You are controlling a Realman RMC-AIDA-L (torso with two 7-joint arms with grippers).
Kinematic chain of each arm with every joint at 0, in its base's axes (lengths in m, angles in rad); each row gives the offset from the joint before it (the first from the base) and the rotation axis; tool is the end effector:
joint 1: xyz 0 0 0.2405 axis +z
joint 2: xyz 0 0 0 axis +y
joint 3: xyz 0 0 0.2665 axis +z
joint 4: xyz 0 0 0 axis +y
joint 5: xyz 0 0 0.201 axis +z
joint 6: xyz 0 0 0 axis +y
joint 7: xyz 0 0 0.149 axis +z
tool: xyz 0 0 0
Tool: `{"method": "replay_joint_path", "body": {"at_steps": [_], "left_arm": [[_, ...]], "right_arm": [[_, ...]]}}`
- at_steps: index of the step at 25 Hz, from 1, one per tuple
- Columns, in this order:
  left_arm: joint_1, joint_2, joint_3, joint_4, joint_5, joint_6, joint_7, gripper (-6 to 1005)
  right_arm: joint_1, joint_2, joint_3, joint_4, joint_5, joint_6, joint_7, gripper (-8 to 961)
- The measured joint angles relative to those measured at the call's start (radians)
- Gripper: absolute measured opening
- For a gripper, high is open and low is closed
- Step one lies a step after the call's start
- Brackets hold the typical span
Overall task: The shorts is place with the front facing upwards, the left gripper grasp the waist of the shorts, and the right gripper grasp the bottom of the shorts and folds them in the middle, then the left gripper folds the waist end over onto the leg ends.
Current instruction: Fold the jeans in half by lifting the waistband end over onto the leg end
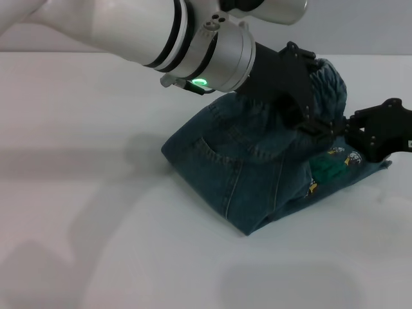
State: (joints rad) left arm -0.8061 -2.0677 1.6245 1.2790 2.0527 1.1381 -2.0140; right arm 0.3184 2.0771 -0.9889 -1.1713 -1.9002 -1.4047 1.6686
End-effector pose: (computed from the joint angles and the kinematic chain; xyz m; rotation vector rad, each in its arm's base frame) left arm -0.0370 0.3672 -0.0676 -2.9062 0.1934 -0.1596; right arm 0.2516 0.3300 0.0369 -2.5885 0.5406 0.4568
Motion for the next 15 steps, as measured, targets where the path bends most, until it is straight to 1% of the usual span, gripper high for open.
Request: {"method": "replay_joint_path", "body": {"at_steps": [6, 15], "left_arm": [[0.001, 0.0, -0.006, -0.004, 0.015, -0.006, -0.007, 816], [0.005, 0.002, -0.01, -0.015, 0.099, -0.03, -0.014, 816]], "right_arm": [[-0.004, 0.0, 0.0, 0.001, 0.001, 0.001, -0.001, 3], [-0.016, 0.0, 0.0, 0.002, 0.002, 0.001, -0.003, 10]]}}
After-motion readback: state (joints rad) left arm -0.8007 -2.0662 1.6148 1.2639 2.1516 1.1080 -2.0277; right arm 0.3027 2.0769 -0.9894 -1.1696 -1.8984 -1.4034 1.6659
